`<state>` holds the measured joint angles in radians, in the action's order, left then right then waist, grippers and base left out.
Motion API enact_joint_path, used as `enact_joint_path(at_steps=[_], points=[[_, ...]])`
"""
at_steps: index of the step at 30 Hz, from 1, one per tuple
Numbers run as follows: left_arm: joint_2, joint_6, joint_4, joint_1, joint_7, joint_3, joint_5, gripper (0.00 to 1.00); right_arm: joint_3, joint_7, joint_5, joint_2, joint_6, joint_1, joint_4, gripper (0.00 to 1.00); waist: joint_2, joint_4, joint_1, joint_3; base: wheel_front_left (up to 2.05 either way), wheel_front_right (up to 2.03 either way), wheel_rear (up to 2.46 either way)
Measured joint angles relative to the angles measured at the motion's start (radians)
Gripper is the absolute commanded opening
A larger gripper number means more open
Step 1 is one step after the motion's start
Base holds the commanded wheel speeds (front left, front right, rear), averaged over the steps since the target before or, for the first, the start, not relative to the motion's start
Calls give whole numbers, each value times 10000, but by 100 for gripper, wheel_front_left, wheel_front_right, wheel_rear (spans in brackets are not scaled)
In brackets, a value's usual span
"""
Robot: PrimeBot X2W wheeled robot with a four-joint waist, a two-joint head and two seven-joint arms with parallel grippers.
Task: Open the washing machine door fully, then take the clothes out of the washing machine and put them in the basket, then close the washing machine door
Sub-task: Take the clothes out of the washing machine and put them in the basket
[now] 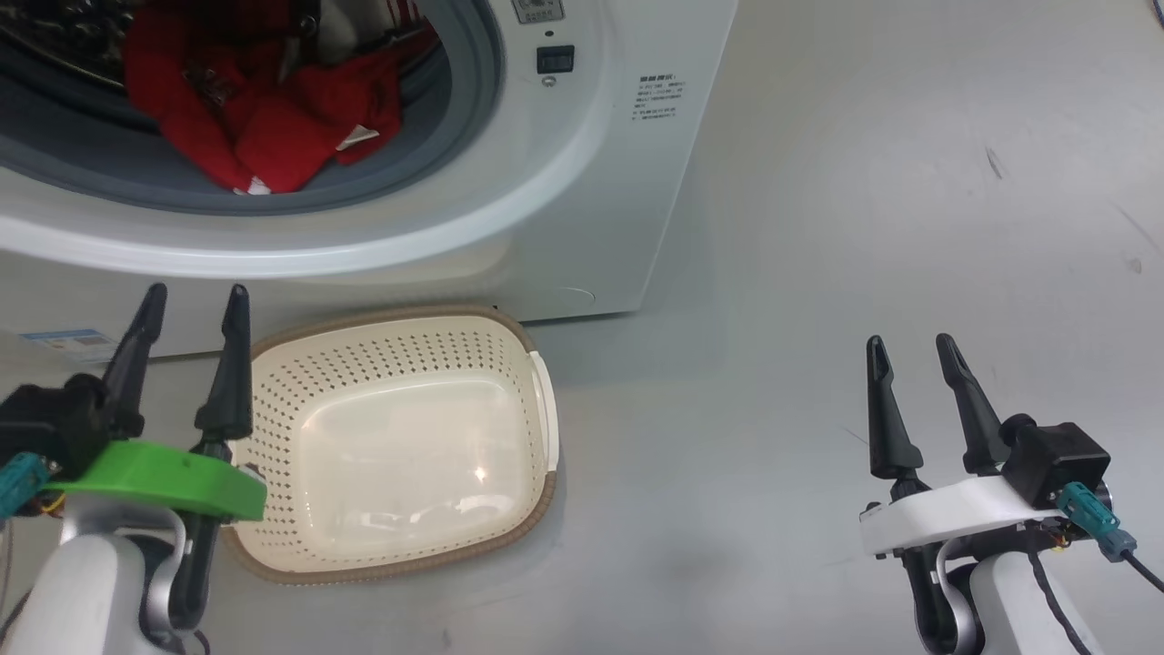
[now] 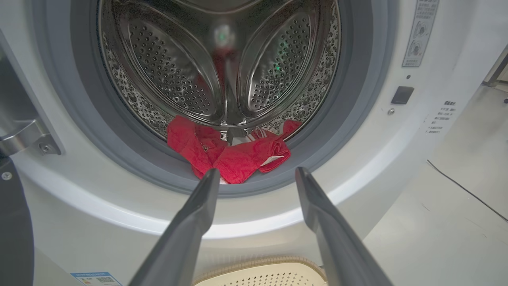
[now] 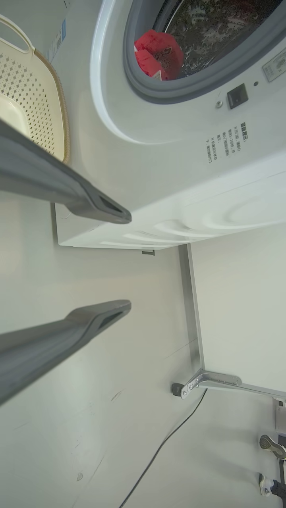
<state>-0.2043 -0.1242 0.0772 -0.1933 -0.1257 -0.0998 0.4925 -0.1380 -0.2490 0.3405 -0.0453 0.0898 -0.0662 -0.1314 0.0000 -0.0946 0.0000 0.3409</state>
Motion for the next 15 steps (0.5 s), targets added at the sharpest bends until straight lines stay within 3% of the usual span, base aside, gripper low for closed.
enact_joint_path(at_steps=[15], points=[[-754, 0, 491, -2879, 1918, 324, 339, 100, -128, -44, 127, 4, 0, -774, 357, 100, 0, -1015, 0, 1871, 0, 0, 0]])
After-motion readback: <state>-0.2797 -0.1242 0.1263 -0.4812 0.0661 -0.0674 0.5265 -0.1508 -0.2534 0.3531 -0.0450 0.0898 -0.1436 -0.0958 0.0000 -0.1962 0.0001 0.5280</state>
